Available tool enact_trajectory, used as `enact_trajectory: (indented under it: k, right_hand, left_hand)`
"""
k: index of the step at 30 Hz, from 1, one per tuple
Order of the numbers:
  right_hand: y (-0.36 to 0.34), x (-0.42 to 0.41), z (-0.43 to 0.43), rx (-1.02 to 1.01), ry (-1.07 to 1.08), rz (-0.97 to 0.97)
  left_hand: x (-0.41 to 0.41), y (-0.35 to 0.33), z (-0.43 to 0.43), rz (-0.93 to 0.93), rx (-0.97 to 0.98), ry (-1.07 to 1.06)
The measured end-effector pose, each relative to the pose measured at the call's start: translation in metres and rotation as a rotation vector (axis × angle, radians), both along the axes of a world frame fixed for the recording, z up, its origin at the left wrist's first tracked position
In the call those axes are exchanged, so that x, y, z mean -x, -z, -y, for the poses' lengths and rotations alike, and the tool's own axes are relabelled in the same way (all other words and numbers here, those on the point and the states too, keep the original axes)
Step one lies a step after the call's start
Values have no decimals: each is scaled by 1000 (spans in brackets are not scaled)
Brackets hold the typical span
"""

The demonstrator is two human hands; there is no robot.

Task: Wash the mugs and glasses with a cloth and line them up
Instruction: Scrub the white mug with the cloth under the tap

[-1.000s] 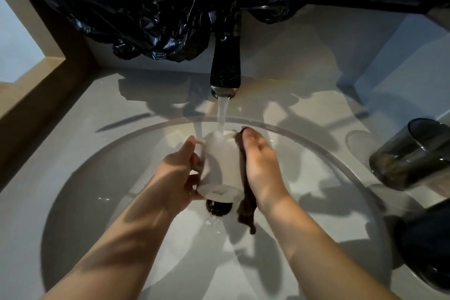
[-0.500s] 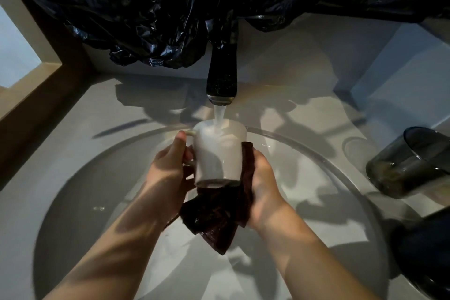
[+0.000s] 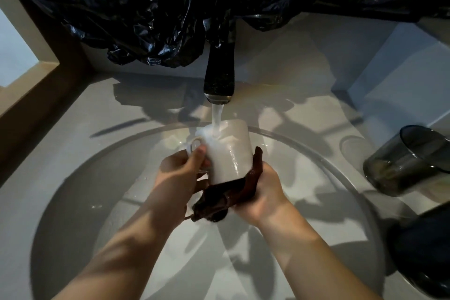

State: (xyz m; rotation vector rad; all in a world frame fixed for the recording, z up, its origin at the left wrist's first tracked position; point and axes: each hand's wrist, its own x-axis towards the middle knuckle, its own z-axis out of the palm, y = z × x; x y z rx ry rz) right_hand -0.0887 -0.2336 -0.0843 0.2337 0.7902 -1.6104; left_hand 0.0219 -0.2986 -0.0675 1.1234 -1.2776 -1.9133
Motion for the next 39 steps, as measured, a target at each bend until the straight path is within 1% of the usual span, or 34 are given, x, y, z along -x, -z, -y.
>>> enact_trajectory:
  k: [2, 5, 7, 9, 10, 13, 17, 19, 22, 25, 28, 31, 35, 37, 39]
  right_hand:
    - [0, 0, -1, -92, -16, 1]
    - [14, 3, 0, -271, -56, -48]
    - [25, 3, 0, -397, -63, -174]
    - [35, 3, -2, -496, -87, -378]
    - [37, 2, -3, -521, -113, -450]
    - [27, -5, -7, -534, -173, -593]
    - [10, -3, -13, -560, -262, -734]
    - [2, -3, -17, -574, -300, -770]
    - [-8, -4, -27, -571, -324, -777]
    - [-17, -6, -41, -544, -314, -836]
    - [-25, -9, -54, -520, -299, -910]
    - [-29, -12, -63, -527, -335, -1009]
    - [-38, -10, -69, -508, -408, -1082]
    - [-43, -8, -71, -488, -441, -1095]
    - [-47, -4, -71, -468, -485, -1108]
  left_hand:
    - [-4, -1, 3, 18, 12, 39]
    - [-18, -7, 9, 80, -82, 152]
    - [-27, -12, 12, 123, -109, 173]
    - [-29, -15, 12, 151, -119, 151]
    - [-28, -15, 12, 161, -140, 117]
    - [-28, -10, 11, 161, -222, 5]
    - [-37, -5, 13, 49, -256, -1]
    - [-39, -6, 13, 27, -256, 9]
    - [-40, -13, 11, 82, -219, 64]
    - [-40, -25, 4, 145, -202, 117]
    - [-40, -37, 0, 338, -93, 129]
    - [-42, -46, -1, 545, 110, 220]
    - [-44, -63, 0, 789, 363, 387]
    - [-43, -72, 1, 911, 482, 496]
    - [-42, -79, 3, 1029, 643, 618]
